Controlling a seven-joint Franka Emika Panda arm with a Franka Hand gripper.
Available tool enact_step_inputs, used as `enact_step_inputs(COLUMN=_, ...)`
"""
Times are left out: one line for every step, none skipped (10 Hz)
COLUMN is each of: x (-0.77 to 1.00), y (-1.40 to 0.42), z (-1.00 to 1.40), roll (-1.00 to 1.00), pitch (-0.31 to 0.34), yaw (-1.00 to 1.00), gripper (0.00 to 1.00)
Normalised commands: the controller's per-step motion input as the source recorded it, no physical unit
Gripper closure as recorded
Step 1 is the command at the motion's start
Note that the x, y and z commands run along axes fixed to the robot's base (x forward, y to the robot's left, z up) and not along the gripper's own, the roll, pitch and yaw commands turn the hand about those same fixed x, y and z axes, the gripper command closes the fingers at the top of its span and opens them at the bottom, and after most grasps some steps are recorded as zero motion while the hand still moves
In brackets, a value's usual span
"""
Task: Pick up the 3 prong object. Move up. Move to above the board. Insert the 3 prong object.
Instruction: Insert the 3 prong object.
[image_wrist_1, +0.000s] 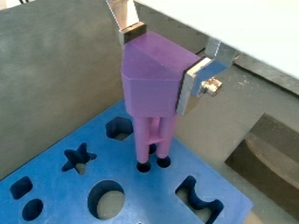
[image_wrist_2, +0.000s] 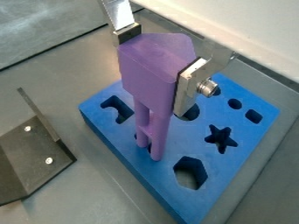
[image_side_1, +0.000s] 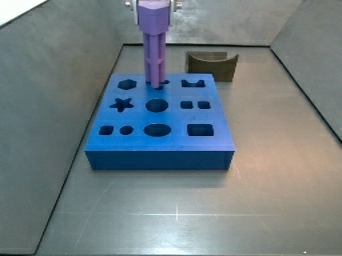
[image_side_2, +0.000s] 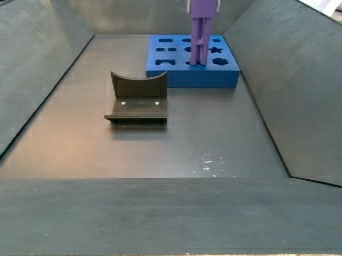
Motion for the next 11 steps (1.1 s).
enact_step_inputs(x=0.03, y=-0.01, z=-0.21, roll=-0.06, pitch=-0.113, yaw=-0.07, gripper=1.00)
enact_step_inputs(x=0.11, y=0.00, z=-0.26, roll=-0.09, pitch=-0.121, yaw=-0.07, gripper=1.00)
enact_step_inputs(x=0.06, y=-0.01, z=-0.25, roll=-0.07, pitch=-0.117, yaw=-0.07, gripper=1.00)
enact_step_inputs(x=0.08, y=-0.08, z=-0.23, roll=-0.06, pitch=-0.126, yaw=-0.04, gripper=1.00)
enact_step_inputs(x=0.00, y=-0.02, z=-0.31, roll=0.00, pitch=-0.076, yaw=0.00, gripper=1.00)
enact_step_inputs(x=-0.02, y=-0.13, z=-0.29, roll=0.00, pitch=-0.044, yaw=0.00, gripper=1.00)
enact_step_inputs(x=-0.06, y=-0.14, z=-0.33, roll=0.00, pitch=-0.037, yaw=0.00, gripper=1.00)
enact_step_inputs(x=0.00, y=-0.01, z=-0.49, roll=0.04, pitch=0.000, yaw=0.02, gripper=1.00)
enact_step_inputs(x=0.09, y=0.00, z=-0.59, roll=0.04, pitch=0.000, yaw=0.00, gripper=1.00)
enact_step_inputs(x=0.18, y=0.00, z=-0.53, roll=0.00, pitch=0.000, yaw=0.00, gripper=1.00)
enact_step_inputs(x=0.17, y=0.00, z=-0.51, roll=0.08, pitch=0.000, yaw=-0.04, gripper=1.00)
